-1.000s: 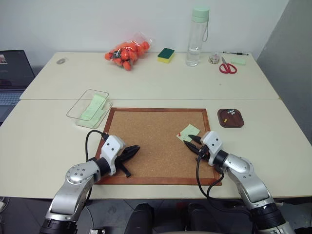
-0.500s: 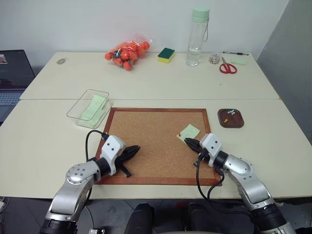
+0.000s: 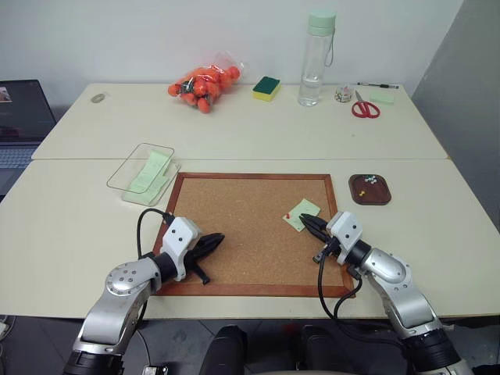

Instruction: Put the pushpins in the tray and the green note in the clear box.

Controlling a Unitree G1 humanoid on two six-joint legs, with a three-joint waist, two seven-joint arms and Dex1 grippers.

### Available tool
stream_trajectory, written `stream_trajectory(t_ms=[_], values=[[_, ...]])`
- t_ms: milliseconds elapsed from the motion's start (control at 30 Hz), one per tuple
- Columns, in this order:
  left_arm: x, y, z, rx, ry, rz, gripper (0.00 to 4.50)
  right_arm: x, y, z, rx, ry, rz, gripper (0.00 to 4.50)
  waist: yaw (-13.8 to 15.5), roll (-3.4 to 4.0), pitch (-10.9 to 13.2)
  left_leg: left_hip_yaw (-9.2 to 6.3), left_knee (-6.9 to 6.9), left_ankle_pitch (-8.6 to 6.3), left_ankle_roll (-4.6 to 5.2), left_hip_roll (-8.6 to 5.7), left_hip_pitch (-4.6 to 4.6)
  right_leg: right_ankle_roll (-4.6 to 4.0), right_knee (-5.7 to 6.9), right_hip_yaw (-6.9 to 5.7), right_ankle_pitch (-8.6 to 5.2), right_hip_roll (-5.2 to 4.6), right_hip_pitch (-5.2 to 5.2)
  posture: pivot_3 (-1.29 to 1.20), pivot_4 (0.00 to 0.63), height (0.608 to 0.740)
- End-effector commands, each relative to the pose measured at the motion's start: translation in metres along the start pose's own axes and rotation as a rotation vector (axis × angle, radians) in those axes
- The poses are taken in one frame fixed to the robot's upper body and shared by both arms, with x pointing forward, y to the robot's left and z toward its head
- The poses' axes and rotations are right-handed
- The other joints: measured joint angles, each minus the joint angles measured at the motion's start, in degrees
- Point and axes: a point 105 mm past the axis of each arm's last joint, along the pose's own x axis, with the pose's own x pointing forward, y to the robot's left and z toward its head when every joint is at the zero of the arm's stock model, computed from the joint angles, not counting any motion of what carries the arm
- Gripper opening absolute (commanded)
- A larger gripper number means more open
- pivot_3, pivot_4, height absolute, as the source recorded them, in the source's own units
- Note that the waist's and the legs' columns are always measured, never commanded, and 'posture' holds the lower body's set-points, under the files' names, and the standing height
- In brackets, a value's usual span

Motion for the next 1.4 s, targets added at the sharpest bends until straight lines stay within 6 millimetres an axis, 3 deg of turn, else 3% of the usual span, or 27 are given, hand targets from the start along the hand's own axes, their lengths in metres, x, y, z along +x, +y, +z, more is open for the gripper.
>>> stream_trajectory(t_ms=[33,200,433,600,800,1133,1400], values=[[0.0,-0.012,-0.024,-0.048,0.092,-0.035,0.0,-0.005,-0.027,0.03,-0.015,-0.101,-0.121,0.01,0.0,0.0,0.0,0.0,0.0,0.0,0.0,0.0,0.0,0.0,0.0,0.0,0.0,0.0,0.0,0.0,0.15,0.74],[0.0,-0.013,-0.024,-0.05,0.093,-0.035,0.0,-0.02,-0.08,0.031,0.055,-0.074,-0.345,0.01,-0.12,0.0,0.0,0.01,0.0,0.0,0.0,0.0,0.0,0.0,0.01,0.02,0.0,0.0,0.0,0.0,0.15,0.74],[0.001,-0.013,-0.024,-0.048,0.091,-0.038,0.0,-0.036,-0.146,0.001,0.079,0.12,-0.532,0.01,-0.14,0.01,-0.01,0.11,-0.02,0.0,0.0,0.0,0.03,-0.02,0.01,0.07,0.01,0.0,-0.01,0.0,0.15,0.74],[0.002,-0.013,-0.023,-0.049,0.089,-0.037,0.0,-0.042,-0.16,-0.025,0.132,0.238,-0.547,0.01,-0.12,0.03,-0.02,0.18,-0.06,0.01,0.01,-0.01,0.06,-0.08,0.07,0.13,0.03,0.0,-0.02,0.0,0.15,0.74],[-0.001,-0.013,-0.024,-0.048,0.093,-0.034,0.0,-0.047,-0.165,-0.038,0.147,0.294,-0.55,0.01,-0.2,0.04,-0.02,0.34,-0.06,0.0,0.02,-0.03,0.1,-0.09,0.09,0.31,0.04,0.0,-0.04,0.0,0.15,0.74],[-0.001,-0.013,-0.024,-0.045,0.094,-0.037,0.0,-0.049,-0.167,-0.036,0.181,0.271,-0.566,1.98,-0.26,0.04,-0.02,0.46,-0.07,-0.01,0.03,-0.02,0.14,-0.03,0.12,0.46,0.03,0.0,-0.08,0.0,0.15,0.74],[-0.001,-0.012,-0.025,-0.045,0.096,-0.036,0.0,-0.049,-0.171,-0.02,0.173,0.201,-0.584,3.52,-0.31,0.04,-0.02,0.49,-0.07,-0.01,0.03,-0.02,0.15,-0.01,0.12,0.49,0.03,0.0,-0.1,0.0,0.15,0.74]])
